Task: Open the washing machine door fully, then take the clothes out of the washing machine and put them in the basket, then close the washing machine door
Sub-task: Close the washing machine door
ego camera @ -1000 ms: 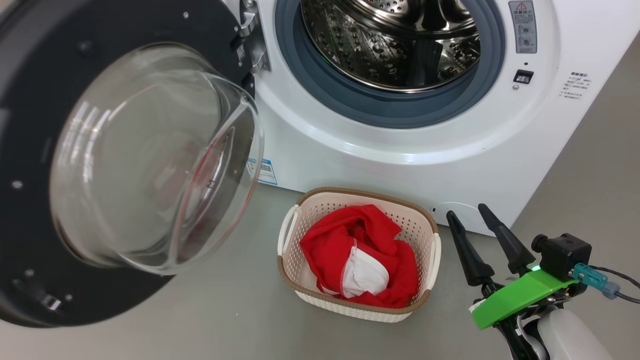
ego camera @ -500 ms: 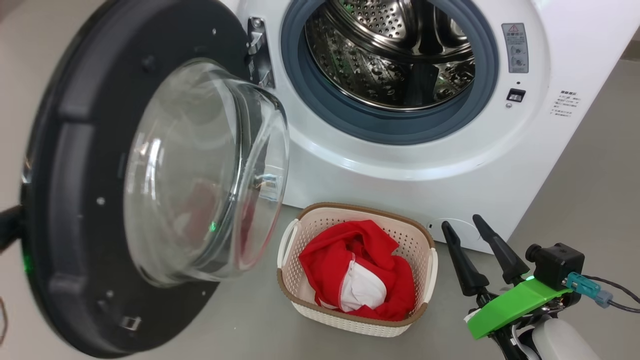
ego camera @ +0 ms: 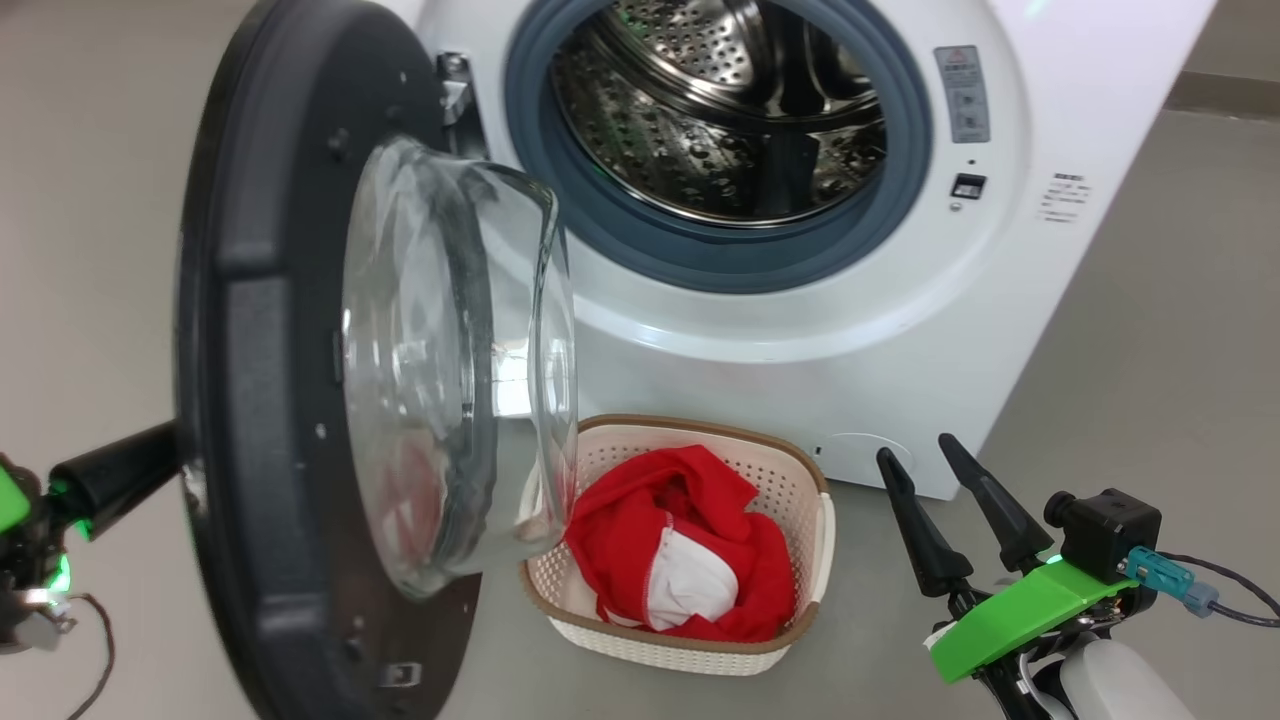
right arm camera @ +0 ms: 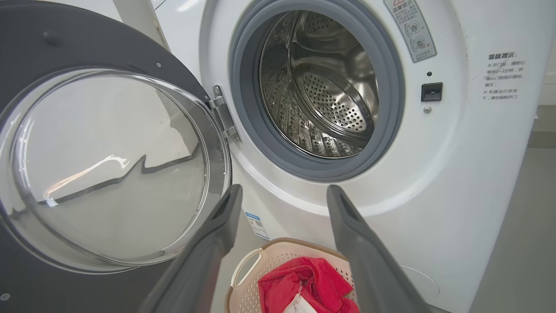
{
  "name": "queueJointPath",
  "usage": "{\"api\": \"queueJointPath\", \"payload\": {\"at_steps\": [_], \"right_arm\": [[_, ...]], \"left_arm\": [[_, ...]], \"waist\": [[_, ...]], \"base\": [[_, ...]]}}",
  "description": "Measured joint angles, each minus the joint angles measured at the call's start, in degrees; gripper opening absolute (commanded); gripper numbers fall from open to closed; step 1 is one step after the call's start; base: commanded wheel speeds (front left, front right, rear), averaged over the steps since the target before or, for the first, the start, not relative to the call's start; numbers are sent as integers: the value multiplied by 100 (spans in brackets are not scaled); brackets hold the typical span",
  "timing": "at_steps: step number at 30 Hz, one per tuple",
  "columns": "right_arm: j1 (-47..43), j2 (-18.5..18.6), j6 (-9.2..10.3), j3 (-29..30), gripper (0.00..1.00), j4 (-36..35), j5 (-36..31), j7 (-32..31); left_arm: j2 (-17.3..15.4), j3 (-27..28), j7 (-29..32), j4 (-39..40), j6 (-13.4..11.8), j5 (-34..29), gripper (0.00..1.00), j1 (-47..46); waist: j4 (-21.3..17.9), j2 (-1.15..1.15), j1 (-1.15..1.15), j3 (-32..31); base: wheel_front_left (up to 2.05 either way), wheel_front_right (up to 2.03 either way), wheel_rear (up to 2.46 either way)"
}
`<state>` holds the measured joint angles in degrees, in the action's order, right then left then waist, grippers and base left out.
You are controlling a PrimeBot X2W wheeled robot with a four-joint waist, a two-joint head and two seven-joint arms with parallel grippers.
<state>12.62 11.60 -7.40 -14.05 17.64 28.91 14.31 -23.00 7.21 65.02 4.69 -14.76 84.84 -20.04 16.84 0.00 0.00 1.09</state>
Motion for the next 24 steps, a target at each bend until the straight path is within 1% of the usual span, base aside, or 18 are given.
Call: {"api": "queueJointPath", "payload": {"at_steps": [4, 13, 15, 19, 24], "right_arm": [[0, 2, 0, -1, 100, 3, 1, 0], [1, 3, 0, 5, 100, 4, 1, 0], [1, 5, 0, 9, 100, 4, 1, 0], [1, 5, 0, 11, 100, 4, 1, 0], [3, 8, 0, 23, 100, -1, 1, 0]], "left_arm": [[104, -56, -5, 213, -32, 7, 0, 1], [288, -205, -148, 361, -1, -46, 0, 0], [327, -214, -168, 368, 46, -48, 0, -2], [404, -267, -263, 415, 51, -58, 0, -5], [538, -299, -419, 454, 148, -108, 0, -26]], "waist": [[-161, 0, 0, -1], [-585, 0, 0, -2], [-692, 0, 0, 1], [-911, 0, 0, 15], [-1203, 0, 0, 52]], "base": [[0, 0, 0], [0, 0, 0], [0, 0, 0], [0, 0, 0], [0, 0, 0]]}}
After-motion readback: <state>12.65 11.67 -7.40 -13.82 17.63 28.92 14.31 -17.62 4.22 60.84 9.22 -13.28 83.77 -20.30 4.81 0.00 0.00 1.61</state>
